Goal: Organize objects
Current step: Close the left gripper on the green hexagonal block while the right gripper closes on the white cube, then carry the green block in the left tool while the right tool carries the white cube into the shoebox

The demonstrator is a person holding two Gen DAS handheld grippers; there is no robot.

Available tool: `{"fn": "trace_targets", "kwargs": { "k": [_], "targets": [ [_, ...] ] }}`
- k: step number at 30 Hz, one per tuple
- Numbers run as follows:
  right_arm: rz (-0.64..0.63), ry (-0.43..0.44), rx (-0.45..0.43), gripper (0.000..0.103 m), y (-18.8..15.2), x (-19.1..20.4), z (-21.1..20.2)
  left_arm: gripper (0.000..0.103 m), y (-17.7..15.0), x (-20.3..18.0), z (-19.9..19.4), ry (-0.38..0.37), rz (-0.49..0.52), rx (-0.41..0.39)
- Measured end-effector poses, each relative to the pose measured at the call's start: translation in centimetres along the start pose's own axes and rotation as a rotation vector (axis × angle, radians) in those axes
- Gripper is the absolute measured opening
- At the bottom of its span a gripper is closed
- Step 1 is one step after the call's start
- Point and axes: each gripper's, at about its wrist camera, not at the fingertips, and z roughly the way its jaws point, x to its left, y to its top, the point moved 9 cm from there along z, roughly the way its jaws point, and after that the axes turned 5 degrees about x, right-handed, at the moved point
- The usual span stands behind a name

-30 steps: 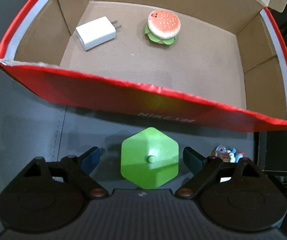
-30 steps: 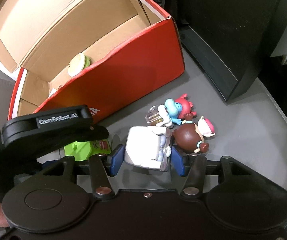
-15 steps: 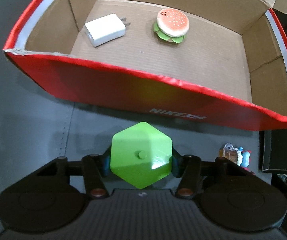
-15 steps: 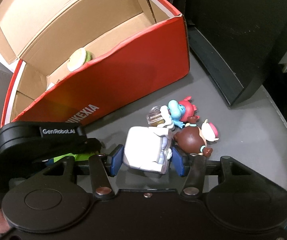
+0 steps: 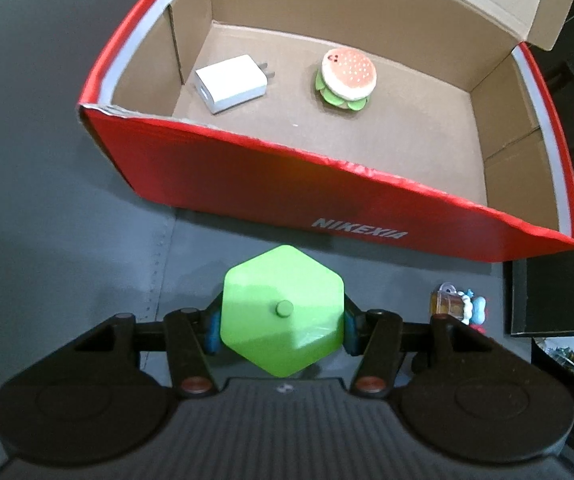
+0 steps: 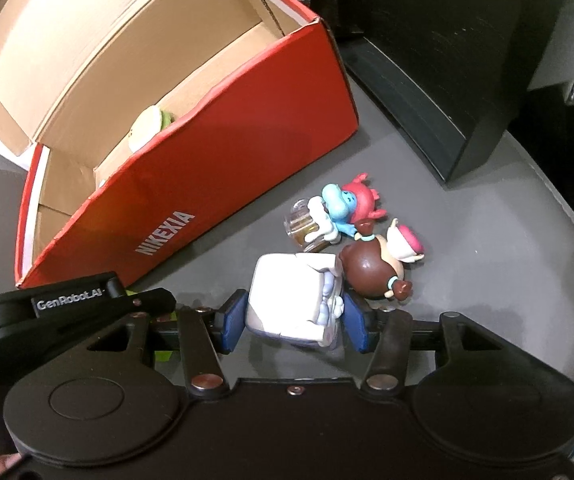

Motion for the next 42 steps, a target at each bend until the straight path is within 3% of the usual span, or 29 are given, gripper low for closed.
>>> {"fn": "trace_targets", "kwargs": {
  "k": [9, 24, 31, 33, 34, 42],
  "targets": [
    [0.006, 0.0, -0.017, 0.05, -0.4, 0.2, -1.2, 0.053, -0.6, 0.0, -2.0, -0.019, 0.005, -0.036],
    [-0.175, -0.179, -0.038, 0.05, -1.3, 0.8, -0.6, 0.053, -2.2, 1.2, -4.4, -0.034, 0.014, -0.067],
    [-0.221, -0.246, -0.05, 0.057, -1.2, 1.5, 0.1, 0.053, -2.4, 2.1, -5.4, -0.032, 0.023, -0.079],
    [-0.229, -0.25, -0.051, 0.054, -1.2, 1.6, 0.3, 0.053, -2.4, 2.4, -5.8, -0.028, 0.026, -0.087],
    [-0.233, -0.258, -0.054, 0.048, -1.2, 1.6, 0.4, 0.053, -2.4, 2.6, -5.9, -0.026, 0.025, -0.09],
    [-0.266, -0.232, -0.087, 0.043, -1.4, 2.1, -0.7, 0.053, -2.4, 3.3, -7.4, -0.027, 0.02, -0.117]
  ]
}}
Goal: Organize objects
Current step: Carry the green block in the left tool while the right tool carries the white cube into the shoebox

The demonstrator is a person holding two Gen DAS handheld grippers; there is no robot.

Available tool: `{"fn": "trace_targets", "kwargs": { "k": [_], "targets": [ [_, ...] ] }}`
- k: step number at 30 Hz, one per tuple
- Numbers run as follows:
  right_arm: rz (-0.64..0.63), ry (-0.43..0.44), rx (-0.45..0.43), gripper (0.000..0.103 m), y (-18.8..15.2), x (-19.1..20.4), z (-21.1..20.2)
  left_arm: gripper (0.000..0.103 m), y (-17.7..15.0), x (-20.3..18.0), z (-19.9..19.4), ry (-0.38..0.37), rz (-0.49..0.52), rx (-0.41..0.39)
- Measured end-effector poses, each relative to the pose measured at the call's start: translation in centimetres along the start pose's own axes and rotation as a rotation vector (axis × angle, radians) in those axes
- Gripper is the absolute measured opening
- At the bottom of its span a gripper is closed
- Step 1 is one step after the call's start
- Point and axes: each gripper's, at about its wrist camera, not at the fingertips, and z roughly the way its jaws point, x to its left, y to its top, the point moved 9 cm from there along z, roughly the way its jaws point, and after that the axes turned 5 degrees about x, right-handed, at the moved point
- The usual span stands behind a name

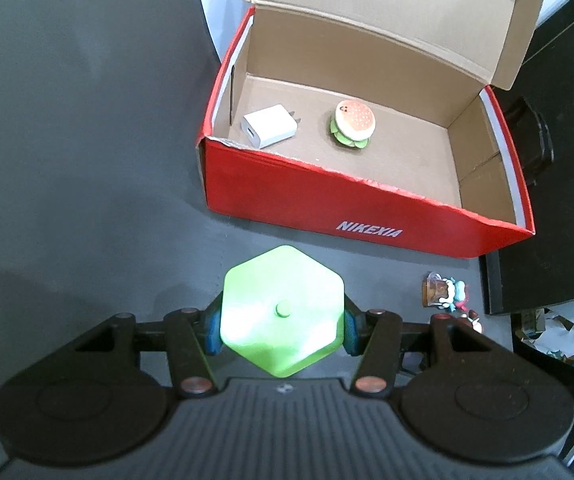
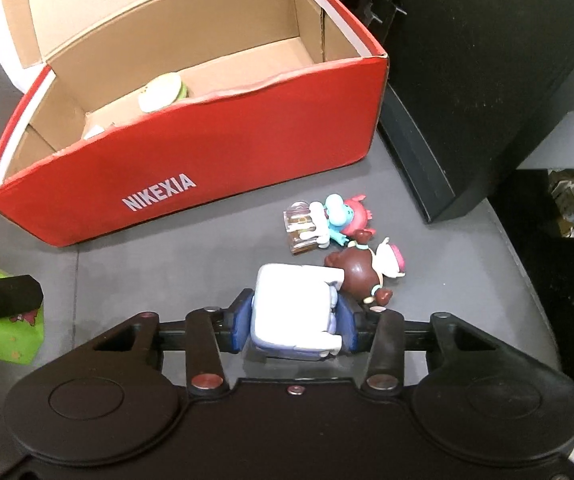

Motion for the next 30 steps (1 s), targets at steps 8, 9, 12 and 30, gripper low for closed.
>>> {"fn": "trace_targets", "kwargs": {
  "k": [8, 9, 12, 30],
  "targets": [
    [0.025, 0.071, -0.047, 0.042, 0.3, 0.3, -2.6, 0.053, 0.2, -0.5, -1.7, -0.001, 0.024, -0.037],
    [0.026, 0.079, -0.055, 0.042, 0.5, 0.3, -3.0, 0.053, 0.2, -0.6, -1.9, -0.001, 0.028, -0.042],
    [0.032, 0.103, -0.084, 0.042, 0.9, 0.4, -4.0, 0.053, 0.2, -0.9, -2.4, -0.002, 0.039, -0.052],
    [-0.019, 0.221, -0.206, 0.042, 5.5, 0.6, -8.9, 0.053, 2.2, -2.2, -6.0, -0.011, 0.093, -0.145]
  ]
}}
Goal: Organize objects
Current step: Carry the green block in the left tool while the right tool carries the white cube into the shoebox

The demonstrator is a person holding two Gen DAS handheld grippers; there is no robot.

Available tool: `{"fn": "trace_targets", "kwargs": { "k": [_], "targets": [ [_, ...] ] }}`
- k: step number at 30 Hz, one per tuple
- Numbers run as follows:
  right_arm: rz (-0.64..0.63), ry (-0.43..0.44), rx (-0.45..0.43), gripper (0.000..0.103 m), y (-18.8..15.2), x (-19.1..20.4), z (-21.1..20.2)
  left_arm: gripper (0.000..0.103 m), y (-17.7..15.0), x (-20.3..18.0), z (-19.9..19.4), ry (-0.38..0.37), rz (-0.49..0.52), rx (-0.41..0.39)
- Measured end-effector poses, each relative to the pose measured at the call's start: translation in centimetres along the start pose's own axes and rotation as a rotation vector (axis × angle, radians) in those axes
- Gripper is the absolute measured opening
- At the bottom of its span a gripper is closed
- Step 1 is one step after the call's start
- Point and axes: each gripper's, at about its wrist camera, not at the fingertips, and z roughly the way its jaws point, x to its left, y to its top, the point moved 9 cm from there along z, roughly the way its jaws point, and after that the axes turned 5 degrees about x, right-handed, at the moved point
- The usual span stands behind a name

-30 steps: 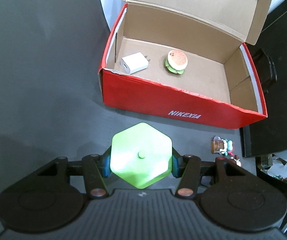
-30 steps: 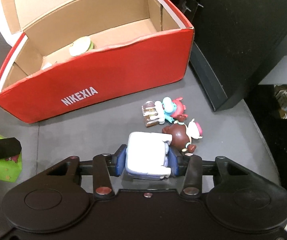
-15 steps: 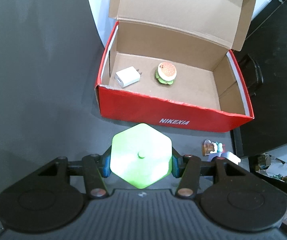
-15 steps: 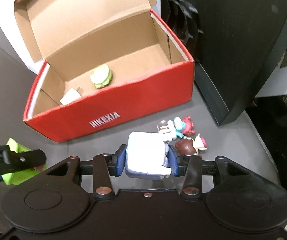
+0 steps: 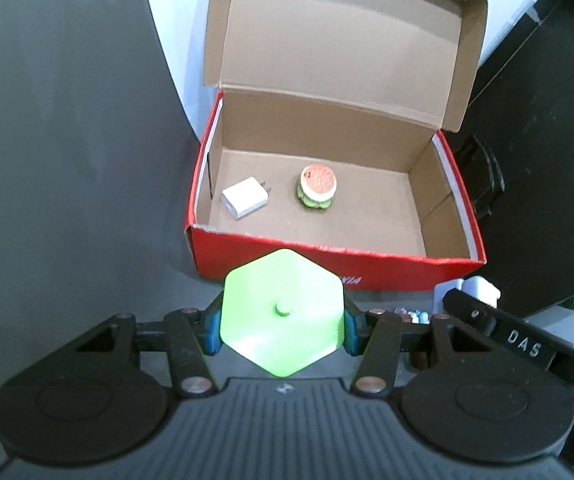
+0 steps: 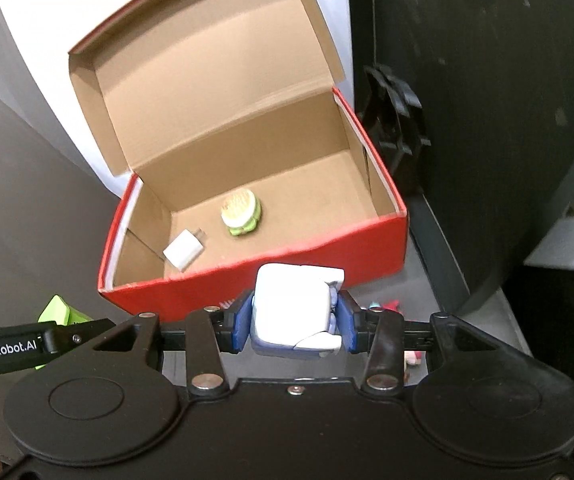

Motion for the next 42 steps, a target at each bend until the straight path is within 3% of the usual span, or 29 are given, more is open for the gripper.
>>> {"fn": "trace_targets", "kwargs": {
  "k": [11, 42],
  "targets": [
    [-0.064, 0.029, -0.048, 0.043, 3.4, -0.3, -0.6, 0.053, 2.0, -0.3, -0.3, 0.007, 0.002, -0.032],
    [-0.154, 0.106, 0.017, 0.043, 10.1, 0.9, 5.9, 0.053, 6.4, -0.2, 5.3, 0.034, -0.044, 0.016]
  ]
}}
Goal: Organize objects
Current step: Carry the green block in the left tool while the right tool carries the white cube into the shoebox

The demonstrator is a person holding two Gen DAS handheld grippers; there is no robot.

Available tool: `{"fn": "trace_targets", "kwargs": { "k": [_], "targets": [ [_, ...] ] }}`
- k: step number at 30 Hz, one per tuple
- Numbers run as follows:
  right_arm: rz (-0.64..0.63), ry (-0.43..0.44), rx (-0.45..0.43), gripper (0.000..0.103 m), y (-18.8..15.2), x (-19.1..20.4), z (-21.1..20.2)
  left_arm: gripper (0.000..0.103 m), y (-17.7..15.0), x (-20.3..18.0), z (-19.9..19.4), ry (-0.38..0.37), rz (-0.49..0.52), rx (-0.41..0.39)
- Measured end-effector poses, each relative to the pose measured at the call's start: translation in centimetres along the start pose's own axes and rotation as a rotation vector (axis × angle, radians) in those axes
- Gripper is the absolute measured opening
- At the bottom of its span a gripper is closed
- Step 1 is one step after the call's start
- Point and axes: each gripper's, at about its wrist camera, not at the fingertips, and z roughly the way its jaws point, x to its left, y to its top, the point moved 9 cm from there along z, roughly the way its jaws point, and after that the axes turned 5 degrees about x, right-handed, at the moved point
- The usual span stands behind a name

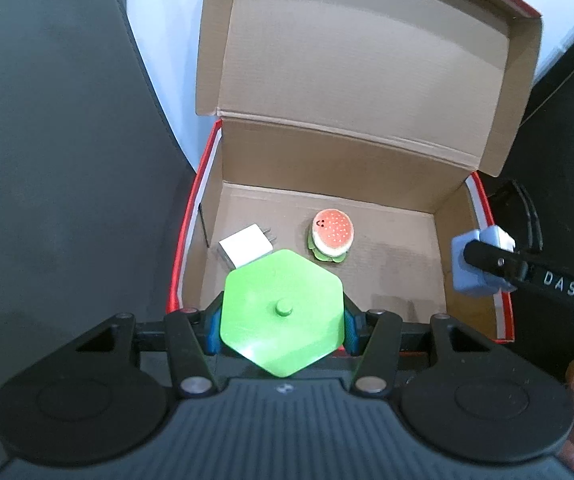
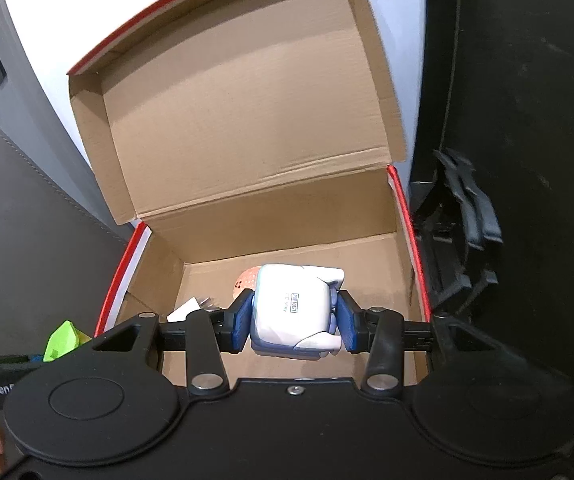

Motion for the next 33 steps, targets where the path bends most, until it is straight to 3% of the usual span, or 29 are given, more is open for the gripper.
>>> {"fn": "trace_targets", "kwargs": {
  "k": [13, 33],
  "targets": [
    [-0.041, 0.002, 0.06, 0.043, 2.4, 0.1, 4.9, 0.053, 2.4, 0.0, 4.7, 0.005, -0.037, 0.055],
    [-0.076, -0.038, 0.148, 0.043, 3.3, -0.3, 11.5, 0.053, 3.2, 0.1, 10.9, 0.051, -0.056, 0.164]
  ]
}}
